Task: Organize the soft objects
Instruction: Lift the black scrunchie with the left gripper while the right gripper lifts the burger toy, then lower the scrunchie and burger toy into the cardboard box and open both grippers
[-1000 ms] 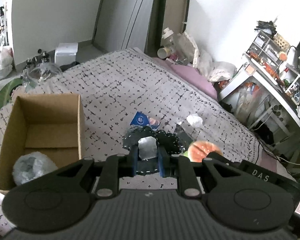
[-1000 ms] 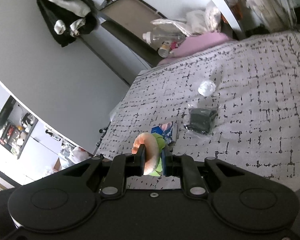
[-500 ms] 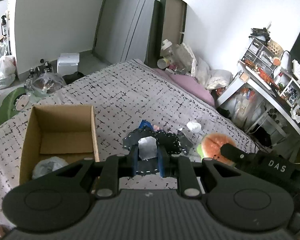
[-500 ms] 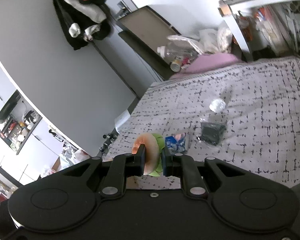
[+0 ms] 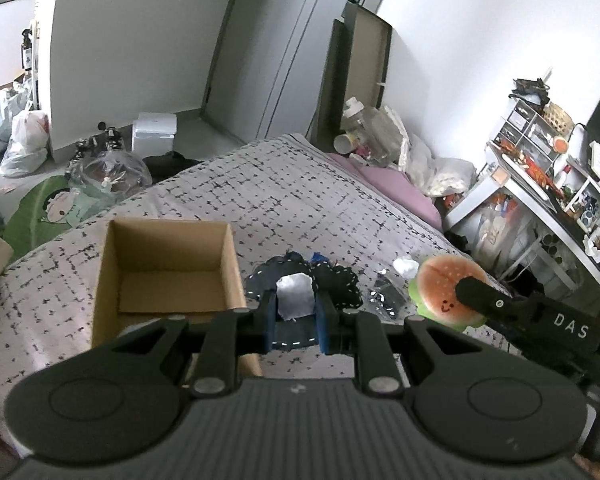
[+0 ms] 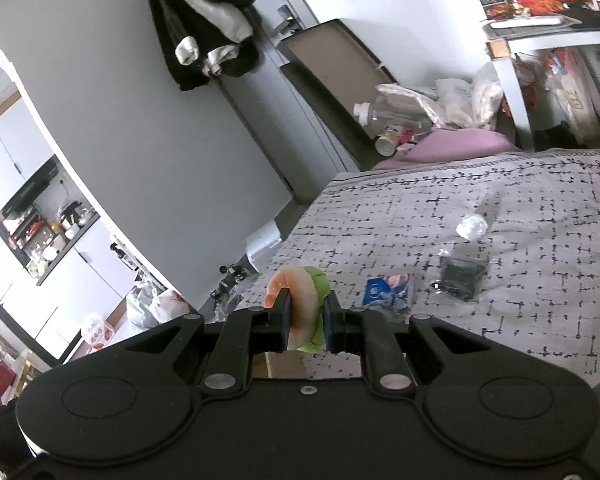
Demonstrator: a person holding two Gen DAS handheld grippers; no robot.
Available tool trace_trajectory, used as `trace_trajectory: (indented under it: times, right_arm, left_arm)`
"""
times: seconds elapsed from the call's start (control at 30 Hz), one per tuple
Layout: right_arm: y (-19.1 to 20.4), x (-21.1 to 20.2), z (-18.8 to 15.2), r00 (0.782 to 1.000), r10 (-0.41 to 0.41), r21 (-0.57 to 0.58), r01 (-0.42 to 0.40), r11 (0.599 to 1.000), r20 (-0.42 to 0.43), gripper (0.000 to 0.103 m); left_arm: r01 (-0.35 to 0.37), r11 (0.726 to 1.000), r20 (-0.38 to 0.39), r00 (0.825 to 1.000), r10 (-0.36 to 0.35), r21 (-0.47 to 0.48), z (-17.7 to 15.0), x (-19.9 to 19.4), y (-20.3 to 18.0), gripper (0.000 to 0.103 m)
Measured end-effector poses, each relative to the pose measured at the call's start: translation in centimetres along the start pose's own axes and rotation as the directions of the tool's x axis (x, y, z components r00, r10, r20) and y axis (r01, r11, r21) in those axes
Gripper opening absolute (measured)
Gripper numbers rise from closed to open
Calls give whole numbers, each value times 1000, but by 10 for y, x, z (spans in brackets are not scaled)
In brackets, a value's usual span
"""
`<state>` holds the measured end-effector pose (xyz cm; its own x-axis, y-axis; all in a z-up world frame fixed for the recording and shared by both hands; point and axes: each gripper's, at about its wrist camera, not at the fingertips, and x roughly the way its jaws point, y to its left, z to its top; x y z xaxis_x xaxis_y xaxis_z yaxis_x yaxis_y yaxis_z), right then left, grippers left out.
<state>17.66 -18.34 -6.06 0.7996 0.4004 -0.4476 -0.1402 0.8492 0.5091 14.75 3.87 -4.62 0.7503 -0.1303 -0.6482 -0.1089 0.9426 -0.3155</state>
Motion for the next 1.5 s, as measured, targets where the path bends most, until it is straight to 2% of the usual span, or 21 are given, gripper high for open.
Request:
trace_trajectory:
  times: [0.57, 0.97, 1.5]
  right_arm:
    - [47, 22, -14, 999, 17, -67, -19, 998, -38, 16]
    - [76, 56, -35, 993, 32, -101, -44, 994, -117, 16]
    - [83, 99, -60, 973, -8, -114, -19, 993, -229, 16]
  left_arm:
    - [-21, 998, 7, 1000, 21, -52, 9, -2, 62, 20]
    - [-60, 991, -11, 998, 60, -120, 14, 17, 112, 20]
    - [-84, 980, -112, 992, 64, -179, 2, 62, 145, 22]
